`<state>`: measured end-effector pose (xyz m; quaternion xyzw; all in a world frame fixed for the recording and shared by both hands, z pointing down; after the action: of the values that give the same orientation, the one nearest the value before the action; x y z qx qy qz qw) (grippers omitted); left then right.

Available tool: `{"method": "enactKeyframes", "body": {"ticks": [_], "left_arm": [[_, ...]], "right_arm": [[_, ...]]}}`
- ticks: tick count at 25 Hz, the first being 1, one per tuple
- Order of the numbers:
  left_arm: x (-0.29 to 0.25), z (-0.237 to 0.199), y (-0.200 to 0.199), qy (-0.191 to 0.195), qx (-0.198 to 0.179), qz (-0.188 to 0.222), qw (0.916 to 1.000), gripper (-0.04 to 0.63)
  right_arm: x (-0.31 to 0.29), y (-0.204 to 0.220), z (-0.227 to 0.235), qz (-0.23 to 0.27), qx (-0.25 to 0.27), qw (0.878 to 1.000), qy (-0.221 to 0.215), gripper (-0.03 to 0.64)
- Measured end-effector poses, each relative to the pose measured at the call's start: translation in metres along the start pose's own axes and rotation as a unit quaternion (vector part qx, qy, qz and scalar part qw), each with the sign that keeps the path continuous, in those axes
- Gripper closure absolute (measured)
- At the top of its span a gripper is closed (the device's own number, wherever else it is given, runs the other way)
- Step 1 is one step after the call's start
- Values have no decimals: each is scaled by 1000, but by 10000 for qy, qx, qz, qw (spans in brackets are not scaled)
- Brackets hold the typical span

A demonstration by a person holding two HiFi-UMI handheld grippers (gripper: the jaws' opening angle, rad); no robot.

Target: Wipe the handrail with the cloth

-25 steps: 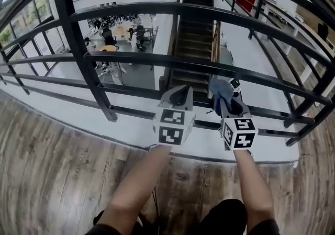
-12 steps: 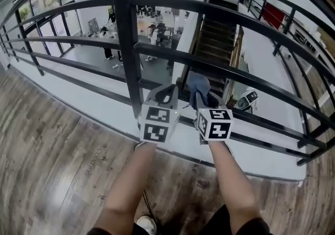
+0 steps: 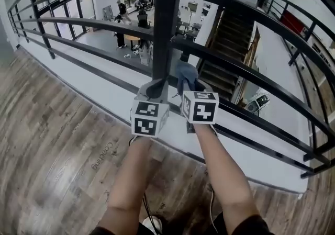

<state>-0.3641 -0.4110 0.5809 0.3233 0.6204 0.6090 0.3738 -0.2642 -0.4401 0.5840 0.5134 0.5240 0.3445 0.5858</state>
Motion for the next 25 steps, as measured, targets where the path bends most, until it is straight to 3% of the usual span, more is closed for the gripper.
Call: {"method": "enactKeyframes", "body": {"ticks": [7,19,23,25], "left_arm": [[4,-22,12,-316,-31,24,9995,594],[-9,1,24,-89,-45,-253,9996,594],[-17,32,21,29,-627,-332,9975,594],[-24,51,18,168,-712,-311,9968,594]], "right_arm": [[-34,16,-25,-393,-44,9992,18,540],[-18,24,7,-454,-203,9986,195,540],[1,33,28,-423,-106,9986,311,540],[10,36,41,-402,-34,9986,333,538]]}}
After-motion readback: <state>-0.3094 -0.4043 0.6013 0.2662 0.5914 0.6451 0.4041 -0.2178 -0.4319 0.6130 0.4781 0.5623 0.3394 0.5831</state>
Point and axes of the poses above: the fingertips, and each gripper's own axes: x backward along the fingers, z to its right, y out of its underside, the point moved 3 cm from there along x, backward along the fingers, and after that the axes turned 5 degrees about y, right-handed, at the moved point
